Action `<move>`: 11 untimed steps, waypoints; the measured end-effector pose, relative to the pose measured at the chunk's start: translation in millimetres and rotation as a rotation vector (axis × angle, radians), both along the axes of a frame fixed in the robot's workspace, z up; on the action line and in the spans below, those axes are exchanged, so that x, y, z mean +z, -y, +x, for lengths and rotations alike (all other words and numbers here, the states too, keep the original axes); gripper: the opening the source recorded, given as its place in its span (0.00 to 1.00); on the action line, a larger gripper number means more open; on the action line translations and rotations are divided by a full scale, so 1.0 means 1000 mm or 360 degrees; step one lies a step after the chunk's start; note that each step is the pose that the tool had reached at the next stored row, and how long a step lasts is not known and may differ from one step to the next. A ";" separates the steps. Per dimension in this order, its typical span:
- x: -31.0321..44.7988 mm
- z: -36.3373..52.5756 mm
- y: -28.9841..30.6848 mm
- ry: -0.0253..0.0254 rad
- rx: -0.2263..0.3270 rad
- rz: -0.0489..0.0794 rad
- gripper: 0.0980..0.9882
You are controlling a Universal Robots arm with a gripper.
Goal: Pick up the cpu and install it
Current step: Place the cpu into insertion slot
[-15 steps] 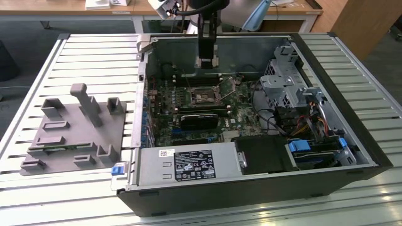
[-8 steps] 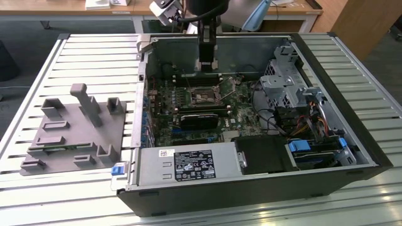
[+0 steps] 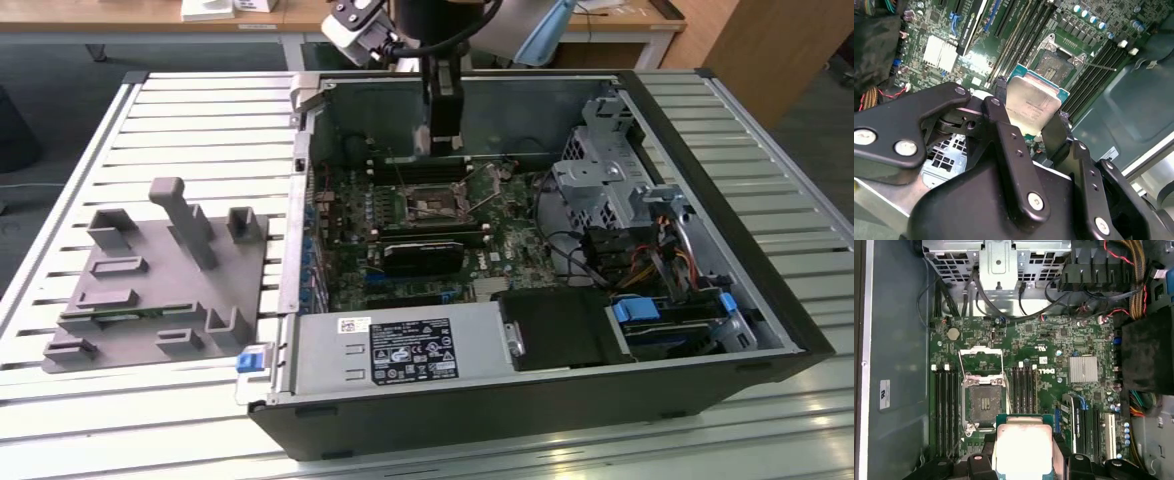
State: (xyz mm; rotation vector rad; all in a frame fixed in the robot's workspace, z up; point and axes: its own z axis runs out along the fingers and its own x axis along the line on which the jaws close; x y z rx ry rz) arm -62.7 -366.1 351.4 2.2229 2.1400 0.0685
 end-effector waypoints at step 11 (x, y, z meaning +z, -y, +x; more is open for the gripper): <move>-0.0076 -0.0001 0.0000 0.00202 0.0086 0.0001 0.49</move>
